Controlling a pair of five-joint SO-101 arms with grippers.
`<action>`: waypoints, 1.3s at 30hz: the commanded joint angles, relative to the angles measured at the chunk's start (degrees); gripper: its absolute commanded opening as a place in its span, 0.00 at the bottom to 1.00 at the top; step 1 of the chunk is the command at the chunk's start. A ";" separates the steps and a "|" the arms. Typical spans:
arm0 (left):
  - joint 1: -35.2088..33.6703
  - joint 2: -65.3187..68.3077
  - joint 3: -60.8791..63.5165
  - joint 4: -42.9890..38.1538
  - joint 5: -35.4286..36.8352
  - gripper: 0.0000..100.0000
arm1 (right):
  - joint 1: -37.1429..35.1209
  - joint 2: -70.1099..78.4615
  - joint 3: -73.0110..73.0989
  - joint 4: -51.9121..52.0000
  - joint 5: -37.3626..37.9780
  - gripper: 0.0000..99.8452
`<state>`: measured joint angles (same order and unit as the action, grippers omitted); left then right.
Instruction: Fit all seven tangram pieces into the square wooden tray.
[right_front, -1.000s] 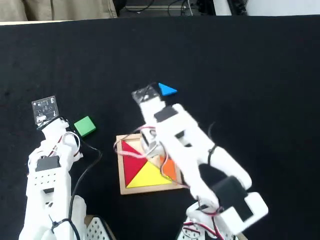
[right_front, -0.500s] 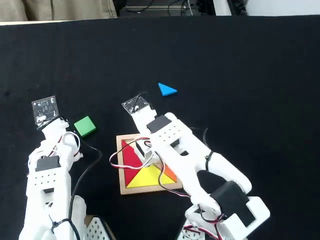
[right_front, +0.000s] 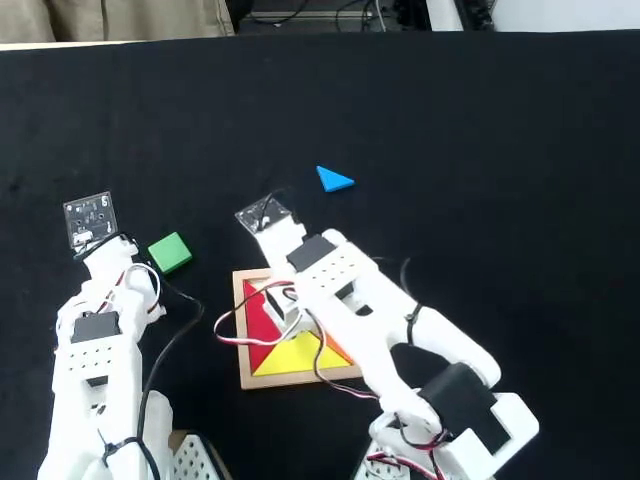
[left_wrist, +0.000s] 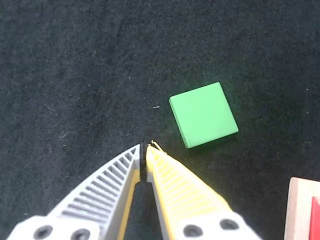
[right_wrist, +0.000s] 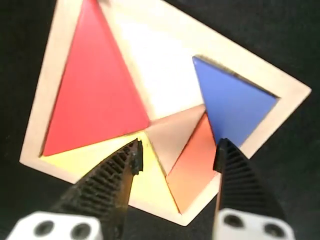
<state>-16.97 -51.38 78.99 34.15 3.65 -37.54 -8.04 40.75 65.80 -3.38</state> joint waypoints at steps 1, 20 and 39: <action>0.66 -1.14 -0.57 -1.05 -0.09 0.03 | 0.26 -2.59 -4.79 3.52 2.46 0.24; 0.66 -1.14 -0.48 -1.05 -0.09 0.03 | 6.42 -1.98 -10.07 -3.69 11.34 0.01; 0.75 -1.14 -0.40 -1.05 -0.09 0.03 | 6.68 6.81 -6.55 -6.51 13.27 0.01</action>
<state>-16.97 -51.38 78.99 34.15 3.65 -31.74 -1.36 34.42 59.91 9.36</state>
